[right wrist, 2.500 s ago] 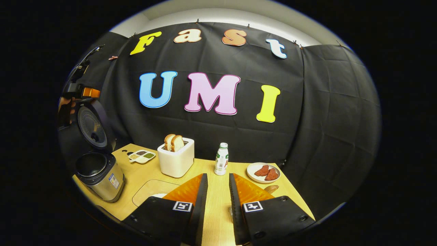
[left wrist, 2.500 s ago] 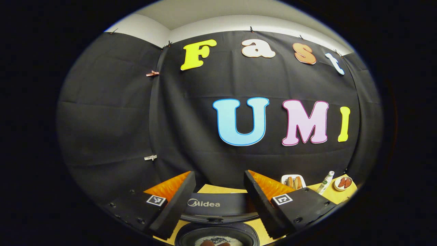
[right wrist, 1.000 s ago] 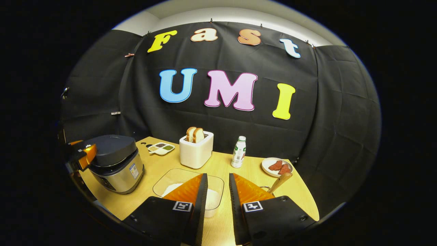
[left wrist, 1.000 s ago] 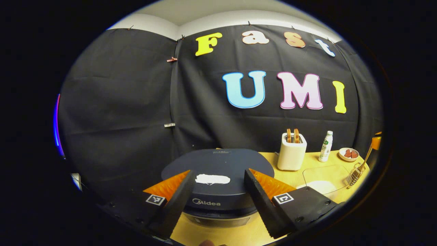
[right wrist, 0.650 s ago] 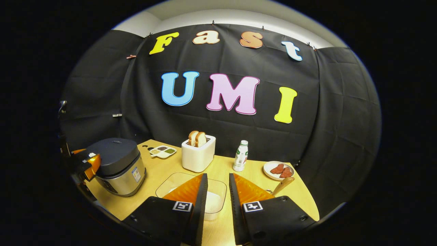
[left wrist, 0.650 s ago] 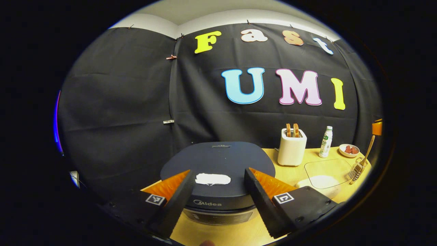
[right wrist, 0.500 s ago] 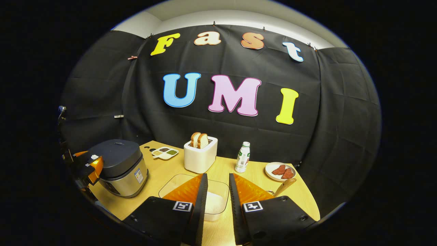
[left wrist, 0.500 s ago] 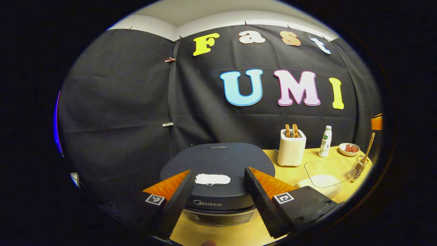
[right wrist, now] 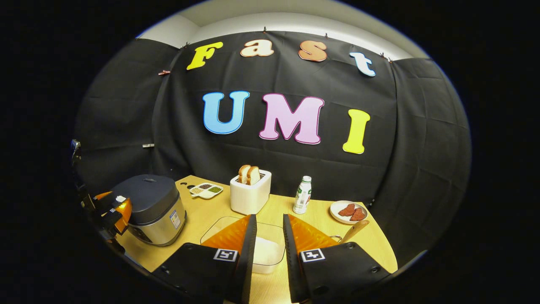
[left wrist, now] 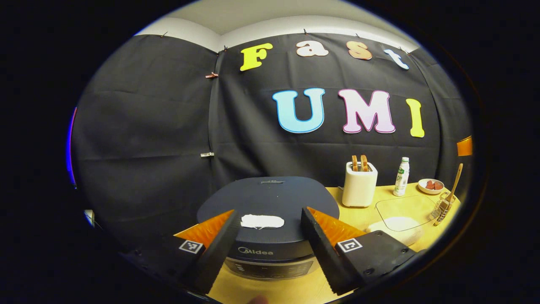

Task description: Close the left gripper, press the button to open the rice cooker; take a wooden spoon from the chopstick holder with the right hand, scoop a spoonful of rice and pour it into the rice cooker, then put the wooden spoon back into the chopstick holder.

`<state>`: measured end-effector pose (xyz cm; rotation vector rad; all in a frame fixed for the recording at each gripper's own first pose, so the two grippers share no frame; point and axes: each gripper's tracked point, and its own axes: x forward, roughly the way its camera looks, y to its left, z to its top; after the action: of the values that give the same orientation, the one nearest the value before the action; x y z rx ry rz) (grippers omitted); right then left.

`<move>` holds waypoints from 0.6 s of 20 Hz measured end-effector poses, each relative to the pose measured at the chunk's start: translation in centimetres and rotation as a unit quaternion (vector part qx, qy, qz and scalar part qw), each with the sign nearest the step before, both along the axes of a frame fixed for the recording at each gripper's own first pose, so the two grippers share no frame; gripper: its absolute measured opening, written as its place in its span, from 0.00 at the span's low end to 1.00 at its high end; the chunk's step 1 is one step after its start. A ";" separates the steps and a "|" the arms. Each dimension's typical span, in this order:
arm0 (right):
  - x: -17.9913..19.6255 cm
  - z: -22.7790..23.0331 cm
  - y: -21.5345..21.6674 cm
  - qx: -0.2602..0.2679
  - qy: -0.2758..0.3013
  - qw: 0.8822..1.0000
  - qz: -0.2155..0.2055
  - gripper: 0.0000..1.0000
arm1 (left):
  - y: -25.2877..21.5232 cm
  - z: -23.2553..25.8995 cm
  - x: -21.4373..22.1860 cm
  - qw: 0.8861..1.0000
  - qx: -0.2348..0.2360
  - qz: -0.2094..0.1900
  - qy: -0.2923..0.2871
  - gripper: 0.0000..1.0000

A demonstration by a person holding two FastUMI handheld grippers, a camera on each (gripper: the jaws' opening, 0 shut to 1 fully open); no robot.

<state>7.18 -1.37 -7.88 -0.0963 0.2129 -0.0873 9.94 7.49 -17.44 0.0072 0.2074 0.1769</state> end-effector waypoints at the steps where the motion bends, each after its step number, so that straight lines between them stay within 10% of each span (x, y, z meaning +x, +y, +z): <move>1: 0.0 0.1 -0.1 -0.001 -0.001 1.000 0.000 0.40 | -0.1 0.3 0.1 1.000 0.010 0.002 0.005 0.99; 12: -1.1 2.1 -1.8 0.031 -0.026 0.999 -0.008 0.48 | -7.8 11.4 -0.5 0.996 0.011 -0.056 -0.069 0.96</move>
<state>6.07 -3.20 -5.82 -0.0299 0.1647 -0.0993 9.41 -0.31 -6.04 0.0290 0.0678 0.0669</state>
